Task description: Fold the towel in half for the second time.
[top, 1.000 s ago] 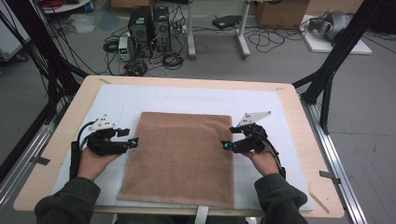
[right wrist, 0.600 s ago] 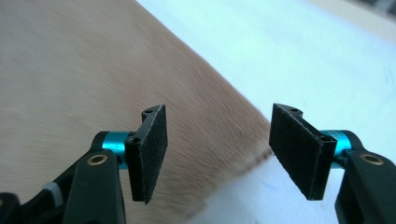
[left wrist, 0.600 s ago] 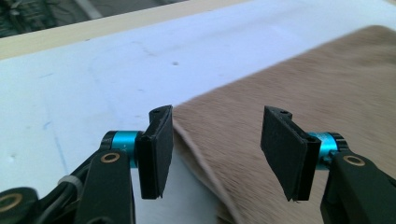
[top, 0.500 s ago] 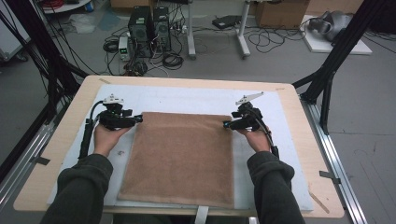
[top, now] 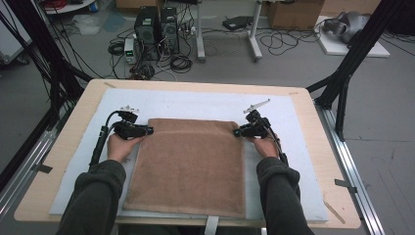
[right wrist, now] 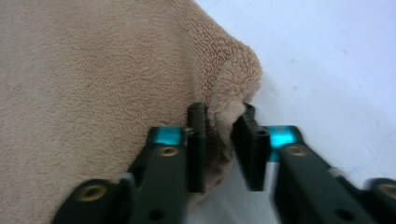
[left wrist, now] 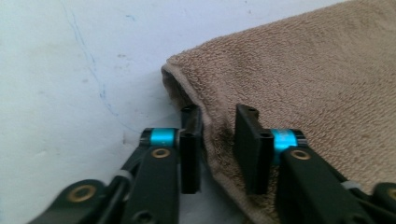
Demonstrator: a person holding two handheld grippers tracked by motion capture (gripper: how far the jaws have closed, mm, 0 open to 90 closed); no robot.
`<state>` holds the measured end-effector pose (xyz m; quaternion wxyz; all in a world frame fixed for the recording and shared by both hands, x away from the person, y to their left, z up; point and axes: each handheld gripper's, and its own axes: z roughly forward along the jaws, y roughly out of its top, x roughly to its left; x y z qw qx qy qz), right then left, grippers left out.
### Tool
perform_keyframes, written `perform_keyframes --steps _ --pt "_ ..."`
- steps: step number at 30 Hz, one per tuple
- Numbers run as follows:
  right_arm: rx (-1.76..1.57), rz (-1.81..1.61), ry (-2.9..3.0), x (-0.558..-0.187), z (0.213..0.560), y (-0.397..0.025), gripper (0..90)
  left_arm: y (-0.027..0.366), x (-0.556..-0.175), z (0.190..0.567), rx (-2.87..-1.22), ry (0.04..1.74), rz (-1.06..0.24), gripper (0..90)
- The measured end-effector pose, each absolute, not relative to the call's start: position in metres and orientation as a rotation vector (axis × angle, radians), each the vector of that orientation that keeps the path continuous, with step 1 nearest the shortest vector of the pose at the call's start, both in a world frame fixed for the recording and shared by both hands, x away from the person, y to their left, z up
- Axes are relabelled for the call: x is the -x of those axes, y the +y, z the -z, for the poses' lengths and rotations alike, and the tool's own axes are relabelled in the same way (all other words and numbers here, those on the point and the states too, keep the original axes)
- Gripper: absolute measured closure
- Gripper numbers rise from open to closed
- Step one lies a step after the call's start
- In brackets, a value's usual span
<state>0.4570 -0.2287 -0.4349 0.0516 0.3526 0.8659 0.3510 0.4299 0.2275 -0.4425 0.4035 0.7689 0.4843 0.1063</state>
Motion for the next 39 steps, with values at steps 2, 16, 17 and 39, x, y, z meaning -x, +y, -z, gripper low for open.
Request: perform_keyframes --steps 2,16,17,39 --pt "-1.058 -1.055 2.627 -0.457 0.433 -0.224 81.3 0.228 -0.430 0.442 -1.944 1.221 -0.282 83.9" --pt "-0.907 -1.269 2.357 -0.449 0.353 -0.230 82.7 0.246 -0.424 0.372 -1.674 1.099 -0.499 85.2" --pt "-0.897 -1.285 2.363 -0.447 0.350 -0.230 82.6 0.247 -0.421 0.370 -1.698 1.087 -0.498 85.2" --pt "-0.780 -1.278 2.616 -0.307 0.412 -0.250 67.1 0.276 -0.263 0.432 -1.925 0.916 -0.369 72.5"
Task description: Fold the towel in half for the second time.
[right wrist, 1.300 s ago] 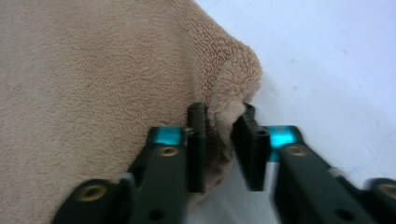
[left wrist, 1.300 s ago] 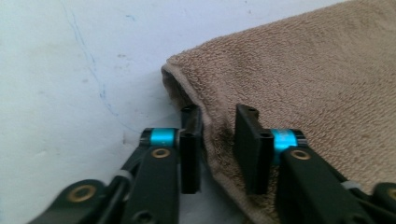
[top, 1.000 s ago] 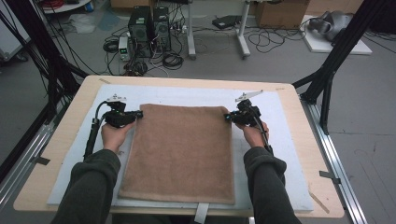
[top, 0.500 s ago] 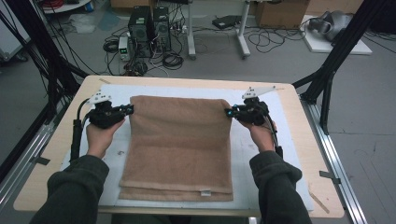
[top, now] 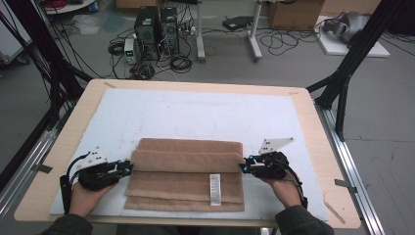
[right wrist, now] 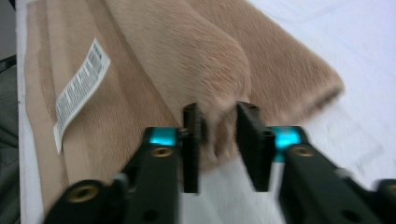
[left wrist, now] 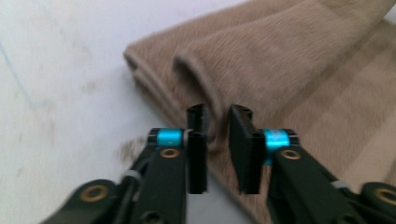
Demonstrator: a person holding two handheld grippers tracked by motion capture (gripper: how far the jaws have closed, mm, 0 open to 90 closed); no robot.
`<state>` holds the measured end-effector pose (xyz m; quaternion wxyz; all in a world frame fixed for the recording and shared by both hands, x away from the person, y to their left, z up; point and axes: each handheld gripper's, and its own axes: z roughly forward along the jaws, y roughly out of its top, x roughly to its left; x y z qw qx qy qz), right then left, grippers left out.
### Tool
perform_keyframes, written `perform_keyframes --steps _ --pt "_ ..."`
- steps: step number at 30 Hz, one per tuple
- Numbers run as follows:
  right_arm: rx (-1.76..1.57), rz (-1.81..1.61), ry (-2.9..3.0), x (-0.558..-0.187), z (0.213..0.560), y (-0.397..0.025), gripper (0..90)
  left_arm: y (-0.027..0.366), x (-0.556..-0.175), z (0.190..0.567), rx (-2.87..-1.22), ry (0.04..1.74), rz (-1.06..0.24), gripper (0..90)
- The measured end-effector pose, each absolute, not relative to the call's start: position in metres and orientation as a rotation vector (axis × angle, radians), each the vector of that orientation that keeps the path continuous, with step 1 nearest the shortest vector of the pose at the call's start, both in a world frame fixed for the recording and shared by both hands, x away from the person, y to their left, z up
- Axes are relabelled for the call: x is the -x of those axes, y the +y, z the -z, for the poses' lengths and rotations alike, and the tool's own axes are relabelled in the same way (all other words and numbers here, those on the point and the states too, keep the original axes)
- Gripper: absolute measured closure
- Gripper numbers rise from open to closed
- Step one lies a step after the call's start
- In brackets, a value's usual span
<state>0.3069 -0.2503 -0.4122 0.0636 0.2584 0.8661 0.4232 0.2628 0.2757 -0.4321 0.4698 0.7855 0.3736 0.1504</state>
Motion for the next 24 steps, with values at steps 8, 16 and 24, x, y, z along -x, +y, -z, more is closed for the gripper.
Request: perform_keyframes --steps 8,16,24 --pt "-0.816 -1.356 2.576 -0.313 0.393 -0.254 46.9 0.270 -0.280 0.405 -1.900 0.906 -0.335 44.4" --pt "-0.778 -1.303 2.711 -0.347 0.404 -0.222 48.2 0.248 -0.311 0.416 -1.966 0.936 -0.259 40.9" --pt "-0.661 -1.365 2.779 -0.333 0.401 -0.220 80.1 0.249 -0.286 0.408 -1.969 0.833 -0.353 84.4"
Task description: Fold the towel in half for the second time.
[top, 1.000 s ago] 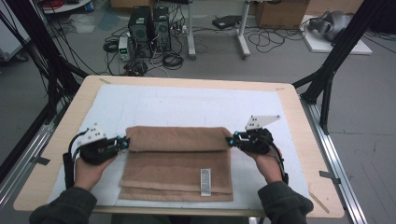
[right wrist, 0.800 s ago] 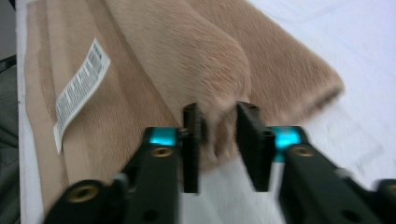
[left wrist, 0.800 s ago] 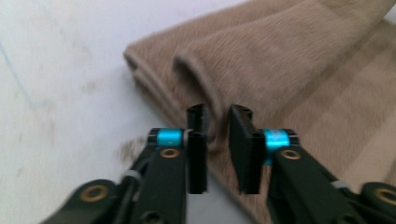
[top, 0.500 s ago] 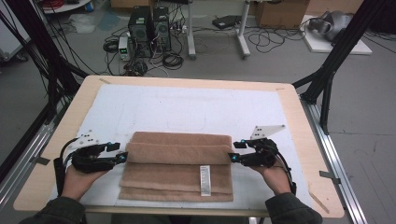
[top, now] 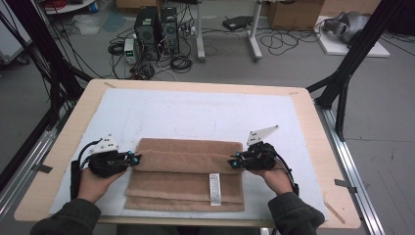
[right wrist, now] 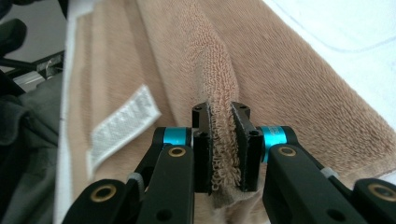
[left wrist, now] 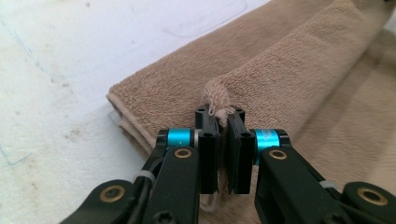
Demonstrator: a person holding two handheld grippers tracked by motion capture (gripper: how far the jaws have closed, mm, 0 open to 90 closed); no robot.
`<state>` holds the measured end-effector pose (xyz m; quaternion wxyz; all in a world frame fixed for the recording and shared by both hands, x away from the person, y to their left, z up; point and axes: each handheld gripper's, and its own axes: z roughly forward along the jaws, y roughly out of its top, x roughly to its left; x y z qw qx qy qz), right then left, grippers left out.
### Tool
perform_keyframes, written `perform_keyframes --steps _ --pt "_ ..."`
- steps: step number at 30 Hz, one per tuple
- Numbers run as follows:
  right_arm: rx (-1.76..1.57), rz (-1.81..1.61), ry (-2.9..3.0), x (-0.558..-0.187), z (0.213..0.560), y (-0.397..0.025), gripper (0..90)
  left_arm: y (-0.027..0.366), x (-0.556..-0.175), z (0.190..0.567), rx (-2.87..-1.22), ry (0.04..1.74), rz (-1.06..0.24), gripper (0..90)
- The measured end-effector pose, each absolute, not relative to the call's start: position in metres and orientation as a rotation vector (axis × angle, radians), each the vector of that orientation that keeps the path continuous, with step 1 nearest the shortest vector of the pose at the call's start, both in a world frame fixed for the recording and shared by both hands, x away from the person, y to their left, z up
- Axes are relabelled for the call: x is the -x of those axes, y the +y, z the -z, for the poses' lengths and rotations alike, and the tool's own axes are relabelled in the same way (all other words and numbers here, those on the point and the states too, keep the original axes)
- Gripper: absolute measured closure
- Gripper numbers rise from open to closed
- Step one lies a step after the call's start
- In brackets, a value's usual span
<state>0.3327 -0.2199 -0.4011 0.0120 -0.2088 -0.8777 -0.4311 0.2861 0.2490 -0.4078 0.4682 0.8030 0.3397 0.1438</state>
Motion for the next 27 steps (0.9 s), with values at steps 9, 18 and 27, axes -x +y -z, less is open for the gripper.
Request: perform_keyframes --steps 9,18,27 --pt "0.521 1.472 -2.706 -0.278 0.382 -0.234 67.6 0.269 -0.232 0.396 -1.952 0.786 -0.285 53.5" --pt "0.578 1.337 -2.788 -0.281 0.409 -0.220 61.9 0.248 -0.245 0.416 -2.004 0.793 -0.242 51.9" --pt "0.612 1.248 -2.838 -0.270 0.431 -0.218 59.5 0.242 -0.234 0.440 -2.081 0.803 -0.290 51.9"
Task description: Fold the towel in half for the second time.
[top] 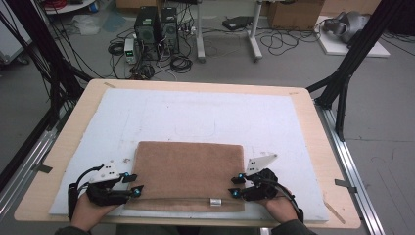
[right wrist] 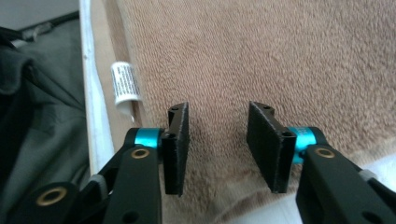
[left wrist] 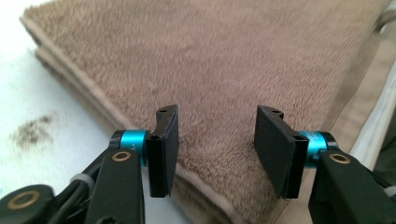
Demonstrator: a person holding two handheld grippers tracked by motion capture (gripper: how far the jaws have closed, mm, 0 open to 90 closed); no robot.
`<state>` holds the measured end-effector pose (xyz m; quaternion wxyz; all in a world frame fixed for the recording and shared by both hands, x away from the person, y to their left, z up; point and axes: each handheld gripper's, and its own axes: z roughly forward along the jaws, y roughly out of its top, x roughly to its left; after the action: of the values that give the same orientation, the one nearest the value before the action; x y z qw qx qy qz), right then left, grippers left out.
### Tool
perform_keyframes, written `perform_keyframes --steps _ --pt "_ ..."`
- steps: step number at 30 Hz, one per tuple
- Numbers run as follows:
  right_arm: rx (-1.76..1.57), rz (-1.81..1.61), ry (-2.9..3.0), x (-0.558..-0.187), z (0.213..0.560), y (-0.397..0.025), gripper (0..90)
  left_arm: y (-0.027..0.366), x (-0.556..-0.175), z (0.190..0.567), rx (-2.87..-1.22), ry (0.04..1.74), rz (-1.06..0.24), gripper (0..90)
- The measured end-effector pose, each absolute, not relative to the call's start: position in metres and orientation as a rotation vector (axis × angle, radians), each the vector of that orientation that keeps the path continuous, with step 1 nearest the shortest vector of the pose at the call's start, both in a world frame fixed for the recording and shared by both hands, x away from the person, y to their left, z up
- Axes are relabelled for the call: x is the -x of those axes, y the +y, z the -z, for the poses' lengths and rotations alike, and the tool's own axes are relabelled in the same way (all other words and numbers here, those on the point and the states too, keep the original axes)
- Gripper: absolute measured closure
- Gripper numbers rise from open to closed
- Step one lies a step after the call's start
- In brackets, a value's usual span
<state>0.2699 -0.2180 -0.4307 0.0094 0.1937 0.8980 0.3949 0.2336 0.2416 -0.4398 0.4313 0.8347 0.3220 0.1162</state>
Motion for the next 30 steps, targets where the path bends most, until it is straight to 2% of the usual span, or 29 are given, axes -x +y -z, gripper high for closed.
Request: perform_keyframes --steps 3,5,6,8,15,22,27,30 --pt "-0.601 -1.219 2.803 -0.268 0.436 -0.215 66.0 0.238 -0.231 0.443 -2.083 0.788 -0.321 59.6" --pt "-0.601 -1.223 2.812 -0.268 0.436 -0.214 77.4 0.236 -0.232 0.444 -2.077 0.774 -0.310 72.8" --pt "-0.613 -1.225 2.824 -0.269 0.436 -0.214 80.7 0.236 -0.233 0.444 -2.076 0.768 -0.303 78.4" --pt "-0.609 -1.210 2.821 -0.269 0.433 -0.213 83.3 0.236 -0.233 0.442 -2.074 0.774 -0.303 83.4" --pt "-0.572 -1.312 2.778 -0.262 0.411 -0.218 83.8 0.248 -0.226 0.420 -2.009 0.771 -0.298 84.5" --pt "-0.491 -1.335 2.786 -0.249 0.387 -0.218 83.5 0.253 -0.211 0.405 -2.017 0.737 -0.275 84.3" --pt "-0.494 -1.257 2.876 -0.239 0.409 -0.212 82.4 0.251 -0.202 0.430 -2.078 0.758 -0.233 83.3" --pt "-0.520 -1.227 2.945 -0.239 0.429 -0.210 78.2 0.249 -0.200 0.438 -2.068 0.770 -0.216 78.9"
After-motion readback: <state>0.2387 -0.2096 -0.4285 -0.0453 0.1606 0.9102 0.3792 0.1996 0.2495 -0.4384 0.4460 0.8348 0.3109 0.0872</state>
